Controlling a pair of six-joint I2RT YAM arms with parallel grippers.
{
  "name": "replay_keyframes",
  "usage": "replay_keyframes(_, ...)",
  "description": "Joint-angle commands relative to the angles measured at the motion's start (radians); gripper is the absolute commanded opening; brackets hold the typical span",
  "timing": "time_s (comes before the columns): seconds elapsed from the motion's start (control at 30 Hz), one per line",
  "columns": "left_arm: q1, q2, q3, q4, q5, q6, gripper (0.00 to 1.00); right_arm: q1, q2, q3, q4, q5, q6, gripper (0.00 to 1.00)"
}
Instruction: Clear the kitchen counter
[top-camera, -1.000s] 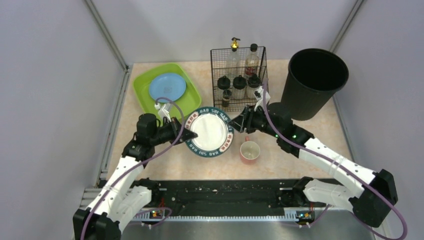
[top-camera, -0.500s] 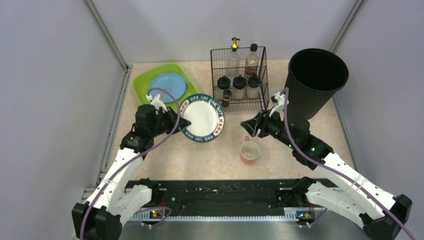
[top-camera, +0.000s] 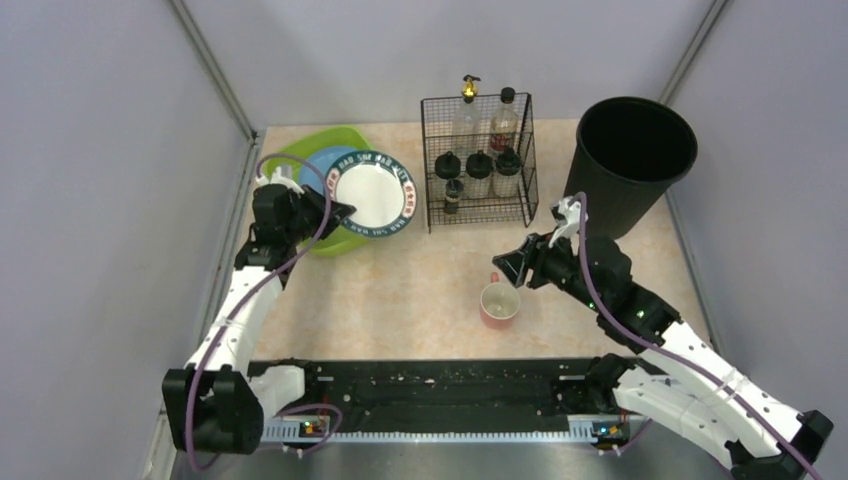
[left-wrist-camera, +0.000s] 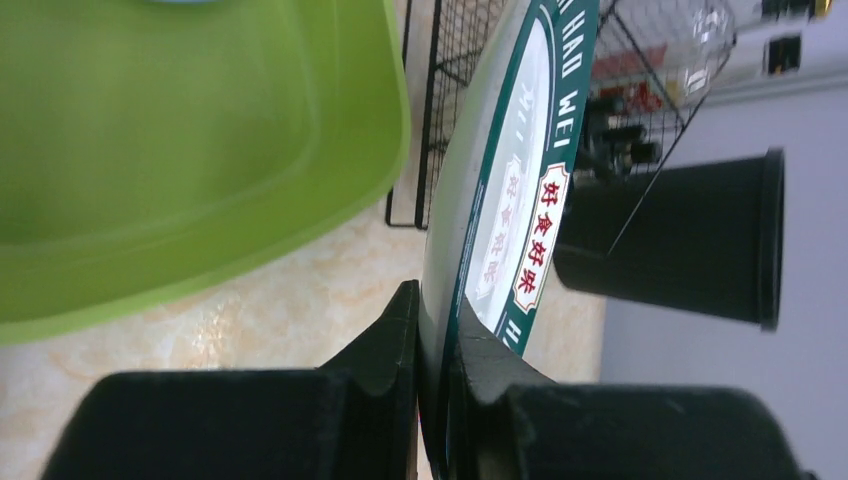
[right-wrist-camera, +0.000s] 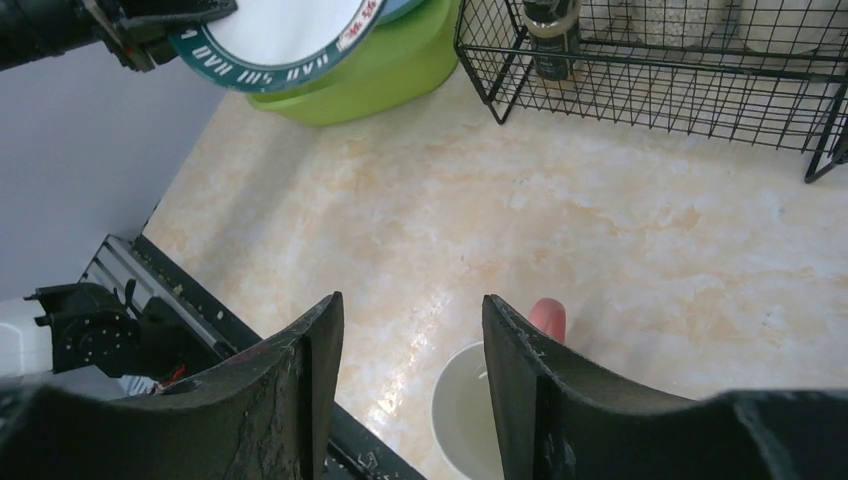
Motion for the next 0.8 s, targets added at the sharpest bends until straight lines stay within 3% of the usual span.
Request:
replay_keyframes(0.0,0.085,0.038,0.036,0.225,0.031,-0.127,0.00,0.009,-0.042,-0.020,-0.012,0.007,-0.021,0.52)
replay_keyframes(0.43,0.182,0.253,0.075,0.398,-0.022,-0.279,0.00,0.009,-0.128,-0.087,-0.038,-0.065,-0.028,0.53)
replay_keyframes(0.77,0.228,0.405,0.166,0.385,-0.107,-0.277,0.00,0.009,-0.184,-0.105,-0.070,-0.070,-0.035,0.54)
